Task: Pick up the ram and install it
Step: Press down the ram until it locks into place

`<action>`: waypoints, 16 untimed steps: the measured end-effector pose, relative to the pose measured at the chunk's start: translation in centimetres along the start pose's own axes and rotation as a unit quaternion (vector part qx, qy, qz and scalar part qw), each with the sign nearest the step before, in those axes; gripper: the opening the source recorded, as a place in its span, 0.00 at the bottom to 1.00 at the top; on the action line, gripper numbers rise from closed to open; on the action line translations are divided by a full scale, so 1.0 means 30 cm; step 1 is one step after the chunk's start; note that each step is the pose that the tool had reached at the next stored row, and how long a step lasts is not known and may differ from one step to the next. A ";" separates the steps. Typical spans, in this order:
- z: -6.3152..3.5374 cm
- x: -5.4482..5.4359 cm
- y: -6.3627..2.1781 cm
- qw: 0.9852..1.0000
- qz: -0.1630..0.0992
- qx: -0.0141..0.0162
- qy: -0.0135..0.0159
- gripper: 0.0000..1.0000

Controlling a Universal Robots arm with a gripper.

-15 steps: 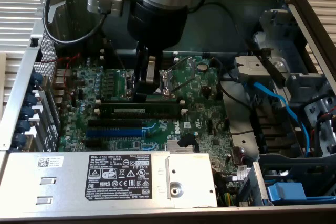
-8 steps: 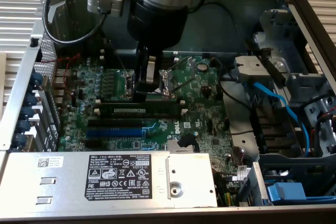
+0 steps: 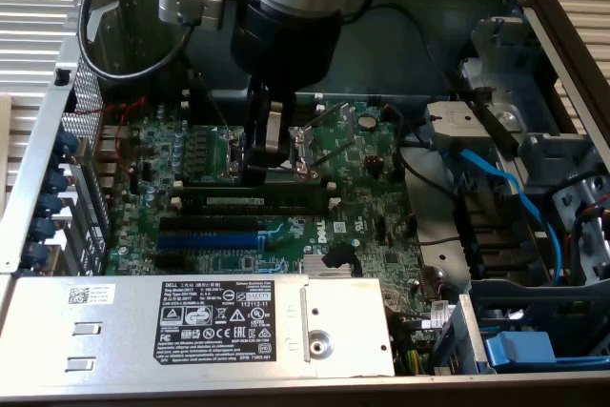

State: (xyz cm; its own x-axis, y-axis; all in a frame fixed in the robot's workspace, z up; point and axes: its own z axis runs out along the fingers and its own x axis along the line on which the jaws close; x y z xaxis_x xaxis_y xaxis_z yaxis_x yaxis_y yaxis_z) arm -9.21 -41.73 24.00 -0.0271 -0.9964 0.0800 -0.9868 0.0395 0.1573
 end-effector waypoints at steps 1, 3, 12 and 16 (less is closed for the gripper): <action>0.000 0.000 -0.001 1.000 0.000 0.001 0.000 0.10; 0.000 0.000 -0.002 1.000 0.000 0.007 0.000 0.10; 0.005 0.001 0.039 0.998 0.004 0.055 0.004 0.10; -0.001 0.003 0.044 0.997 0.003 0.077 -0.002 0.10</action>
State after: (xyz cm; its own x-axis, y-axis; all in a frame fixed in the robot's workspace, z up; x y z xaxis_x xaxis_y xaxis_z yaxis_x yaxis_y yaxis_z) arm -10.51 -41.75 24.25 -0.0328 -0.9965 0.0765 -0.9994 0.0332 0.0030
